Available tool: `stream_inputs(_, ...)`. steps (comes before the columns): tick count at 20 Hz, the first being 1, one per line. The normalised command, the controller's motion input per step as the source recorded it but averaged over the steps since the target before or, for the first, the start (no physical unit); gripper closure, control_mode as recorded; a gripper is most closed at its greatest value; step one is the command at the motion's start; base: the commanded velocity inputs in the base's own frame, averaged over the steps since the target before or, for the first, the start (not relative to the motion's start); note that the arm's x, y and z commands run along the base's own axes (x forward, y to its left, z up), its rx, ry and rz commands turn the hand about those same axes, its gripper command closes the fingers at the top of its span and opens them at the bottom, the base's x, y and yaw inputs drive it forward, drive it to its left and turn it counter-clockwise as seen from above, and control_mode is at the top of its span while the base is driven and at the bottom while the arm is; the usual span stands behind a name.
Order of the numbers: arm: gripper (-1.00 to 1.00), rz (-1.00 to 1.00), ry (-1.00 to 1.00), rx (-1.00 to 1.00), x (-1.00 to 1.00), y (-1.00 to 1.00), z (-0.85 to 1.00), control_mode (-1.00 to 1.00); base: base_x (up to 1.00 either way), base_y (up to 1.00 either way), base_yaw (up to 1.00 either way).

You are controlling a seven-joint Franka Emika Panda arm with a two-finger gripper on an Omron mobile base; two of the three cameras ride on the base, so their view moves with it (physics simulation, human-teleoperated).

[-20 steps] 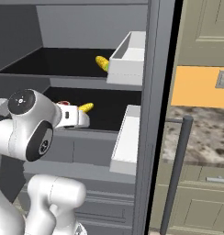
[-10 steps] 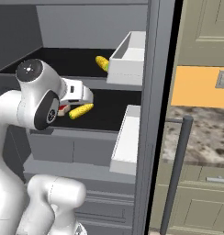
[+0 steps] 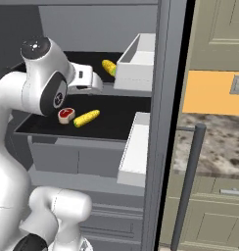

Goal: Place one corn and one steak in each tupperware on the nearby counter, to pack two identical lunches.

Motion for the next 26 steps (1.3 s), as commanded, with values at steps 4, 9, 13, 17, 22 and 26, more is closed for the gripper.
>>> stream_inputs(4, -1.00, 0.00, -0.06, 0.00, 0.36, -0.06, 0.08, -1.00, 0.00, 0.00, 0.00)
stream_inputs(9, -1.00, 0.00, -0.17, 0.00, 0.47, -0.02, 0.00, -1.00, 0.00, 0.00, 0.00)
stream_inputs(13, -1.00, 0.00, -0.02, 0.00, 0.50, -0.21, 0.00, -1.00, 0.00, 0.00, 0.00)
stream_inputs(17, -1.00, 0.00, 0.04, 0.00, 0.58, -0.22, 0.00, -1.00, 0.00, 0.00, 0.00)
stream_inputs(22, -1.00, 0.00, 0.07, 0.00, 0.62, -0.19, 0.00, -1.00, 0.00, 0.00, 0.00)
stream_inputs(26, -1.00, 0.00, 0.05, 0.00, 0.63, -0.12, 0.03, -1.00, 0.00, 0.00, 0.00)
